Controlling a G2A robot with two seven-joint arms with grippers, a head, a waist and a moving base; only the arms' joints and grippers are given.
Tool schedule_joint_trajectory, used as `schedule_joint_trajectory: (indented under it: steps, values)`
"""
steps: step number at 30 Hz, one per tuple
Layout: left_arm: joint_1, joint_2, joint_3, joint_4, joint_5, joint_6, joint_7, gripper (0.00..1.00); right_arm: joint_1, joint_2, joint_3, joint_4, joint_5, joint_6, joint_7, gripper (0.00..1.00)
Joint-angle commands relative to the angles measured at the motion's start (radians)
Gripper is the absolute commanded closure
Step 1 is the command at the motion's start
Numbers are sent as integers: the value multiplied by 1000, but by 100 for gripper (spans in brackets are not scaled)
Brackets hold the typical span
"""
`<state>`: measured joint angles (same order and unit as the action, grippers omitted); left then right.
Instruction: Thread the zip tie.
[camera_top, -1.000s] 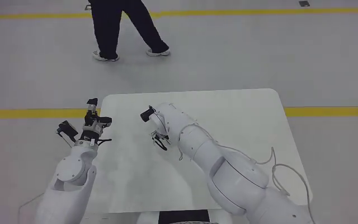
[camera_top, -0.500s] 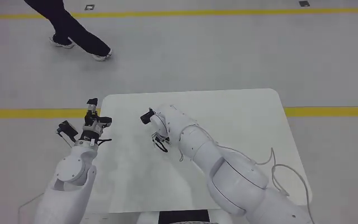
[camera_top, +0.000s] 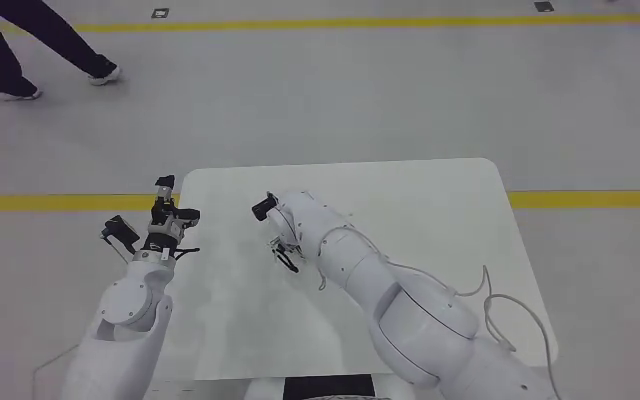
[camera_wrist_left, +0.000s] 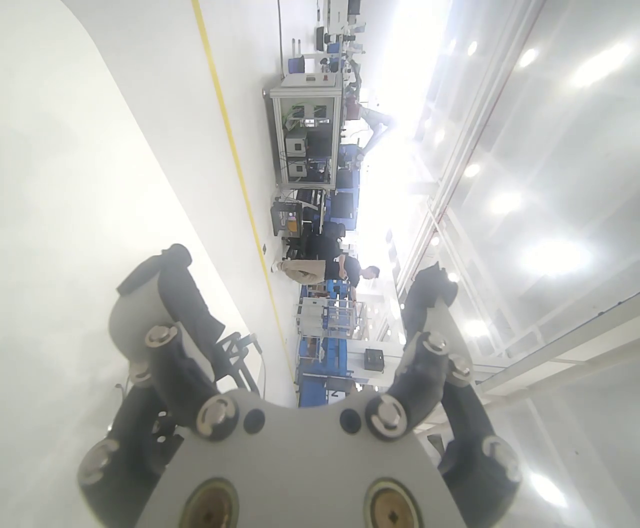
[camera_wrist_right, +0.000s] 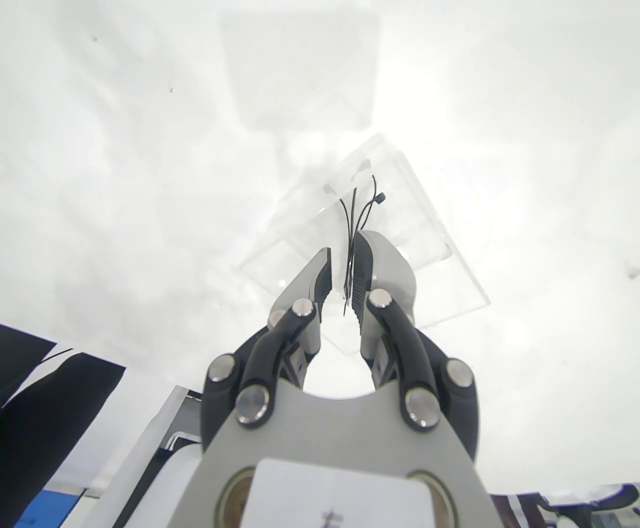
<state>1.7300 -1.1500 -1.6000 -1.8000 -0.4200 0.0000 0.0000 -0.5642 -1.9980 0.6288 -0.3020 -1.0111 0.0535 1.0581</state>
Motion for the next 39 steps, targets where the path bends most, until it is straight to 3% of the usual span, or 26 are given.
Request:
schedule_joint_trajectory:
  steps: [1,13,30,39]
  values:
    - [0,0,0,0,0,0,0,0,-1,0,-3,-3,-10,15,-6,88]
    - [0,0,0,0,0,0,0,0,-10,1,-14,-10,-44,42,-5,89]
    - [0,0,0,0,0,0,0,0,-23,1,-18,-4,-56,27,7,90]
    - [0,0,0,0,0,0,0,0,-25,1,-16,0,-54,19,11,98]
